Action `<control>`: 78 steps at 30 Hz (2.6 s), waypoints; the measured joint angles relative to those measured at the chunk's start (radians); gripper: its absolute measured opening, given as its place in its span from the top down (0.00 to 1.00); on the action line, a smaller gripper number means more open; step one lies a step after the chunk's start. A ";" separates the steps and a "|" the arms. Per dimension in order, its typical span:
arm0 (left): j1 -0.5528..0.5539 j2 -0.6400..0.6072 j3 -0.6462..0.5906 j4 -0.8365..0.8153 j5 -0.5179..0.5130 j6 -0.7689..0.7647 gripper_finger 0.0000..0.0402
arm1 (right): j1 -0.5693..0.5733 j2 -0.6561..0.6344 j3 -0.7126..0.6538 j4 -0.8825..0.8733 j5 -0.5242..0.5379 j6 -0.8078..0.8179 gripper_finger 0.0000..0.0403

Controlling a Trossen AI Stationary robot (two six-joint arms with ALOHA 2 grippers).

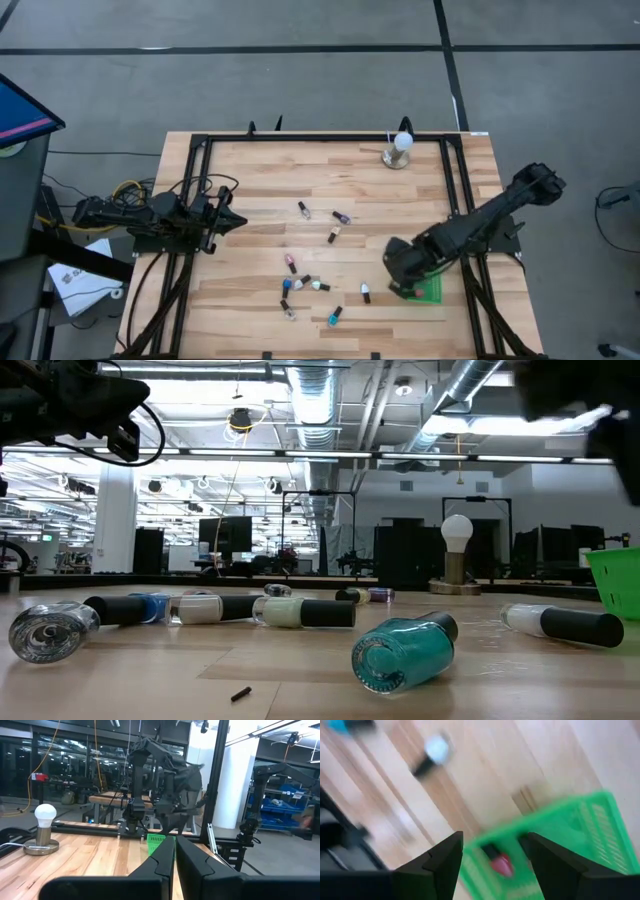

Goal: Pick & Place Nail Polish
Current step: Put the right white nail polish into the green bin

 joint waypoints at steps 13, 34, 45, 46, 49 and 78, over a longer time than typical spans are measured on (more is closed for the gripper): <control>0.000 0.000 0.000 0.025 0.000 0.000 0.97 | -0.081 0.375 0.354 -0.098 -0.009 -0.139 0.55; 0.000 0.000 0.000 0.042 0.000 0.000 0.97 | -0.032 0.629 0.440 0.058 -0.081 0.321 0.32; 0.000 0.000 0.000 0.044 0.000 0.000 0.97 | -0.031 0.640 0.441 0.039 -0.068 0.400 0.38; 0.000 0.000 0.000 0.044 0.000 0.000 0.97 | -0.034 0.640 0.441 0.041 -0.068 0.397 0.40; 0.000 0.000 0.000 0.044 0.000 0.000 0.97 | -0.036 0.640 0.441 0.061 -0.060 0.377 0.47; 0.000 0.000 0.000 0.043 0.000 0.000 0.97 | -0.034 0.662 0.439 0.047 -0.069 0.400 0.89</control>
